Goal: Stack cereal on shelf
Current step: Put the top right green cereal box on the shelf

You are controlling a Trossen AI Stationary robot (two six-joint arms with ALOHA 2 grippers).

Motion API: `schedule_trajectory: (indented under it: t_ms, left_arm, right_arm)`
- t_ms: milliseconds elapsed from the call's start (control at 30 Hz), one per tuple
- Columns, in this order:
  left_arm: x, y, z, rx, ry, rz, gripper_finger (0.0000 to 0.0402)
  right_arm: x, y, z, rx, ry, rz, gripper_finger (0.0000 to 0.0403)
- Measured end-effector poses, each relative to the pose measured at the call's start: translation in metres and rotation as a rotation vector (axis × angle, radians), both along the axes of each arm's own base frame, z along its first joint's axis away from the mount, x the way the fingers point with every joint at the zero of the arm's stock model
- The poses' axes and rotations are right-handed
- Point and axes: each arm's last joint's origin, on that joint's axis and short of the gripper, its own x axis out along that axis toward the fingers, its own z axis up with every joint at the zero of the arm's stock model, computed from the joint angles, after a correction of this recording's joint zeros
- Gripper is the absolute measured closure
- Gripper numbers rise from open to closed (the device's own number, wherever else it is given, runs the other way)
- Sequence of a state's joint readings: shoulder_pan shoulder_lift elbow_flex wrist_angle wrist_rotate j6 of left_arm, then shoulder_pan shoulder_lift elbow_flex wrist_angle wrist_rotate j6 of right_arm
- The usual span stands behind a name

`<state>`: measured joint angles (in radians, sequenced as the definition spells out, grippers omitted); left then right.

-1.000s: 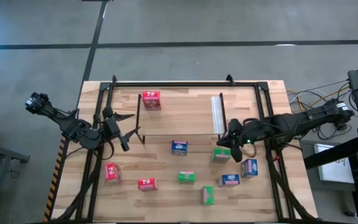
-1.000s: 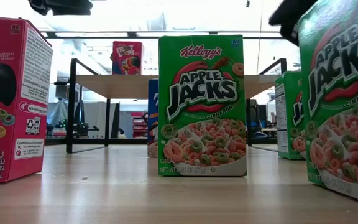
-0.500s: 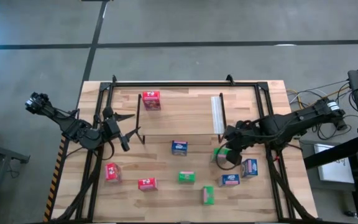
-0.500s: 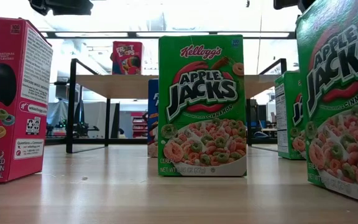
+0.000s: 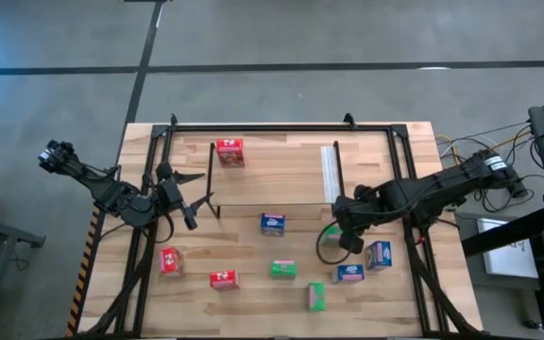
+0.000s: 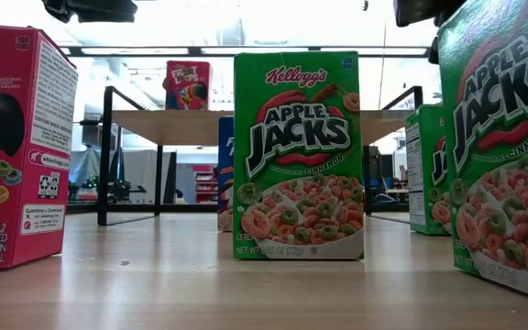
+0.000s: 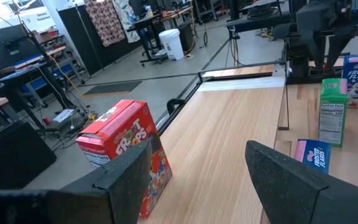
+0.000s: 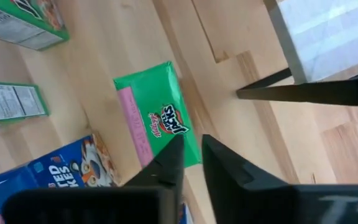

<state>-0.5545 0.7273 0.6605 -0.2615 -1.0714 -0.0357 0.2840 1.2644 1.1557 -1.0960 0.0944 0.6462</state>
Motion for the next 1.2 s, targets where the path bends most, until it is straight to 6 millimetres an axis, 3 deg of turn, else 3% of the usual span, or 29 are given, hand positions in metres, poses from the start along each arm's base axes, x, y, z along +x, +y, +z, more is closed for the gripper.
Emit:
schedule_trajectory:
  t_ms: [300,467,667,900,1033,1200]
  left_arm:
    - [0.0,0.0,0.0,0.0,0.0,0.0,0.0157]
    - [0.0,0.0,0.0,0.004,0.003,-0.001,0.0157]
    - [0.002,-0.001,-0.001,0.008,0.011,-0.002,0.0157]
    - [0.004,-0.003,-0.003,0.01,0.021,-0.003,0.0157]
    - [0.006,-0.004,-0.004,0.01,0.021,-0.003,0.0157]
    - [0.007,-0.005,-0.003,0.013,0.015,-0.004,0.0157]
  right_arm:
    - [0.007,0.003,-0.01,-0.082,0.044,0.243,0.019]
    - [0.012,0.006,-0.017,-0.08,0.073,0.291,0.0139]
    - [0.008,0.009,-0.012,-0.168,0.027,0.249,0.0133]
    - [-0.025,0.031,0.004,-0.296,-0.205,0.242,0.0149]
    - [-0.042,0.038,0.0,-0.345,-0.331,0.234,0.0154]
    - [-0.045,0.038,-0.005,-0.297,-0.355,0.164,0.0152]
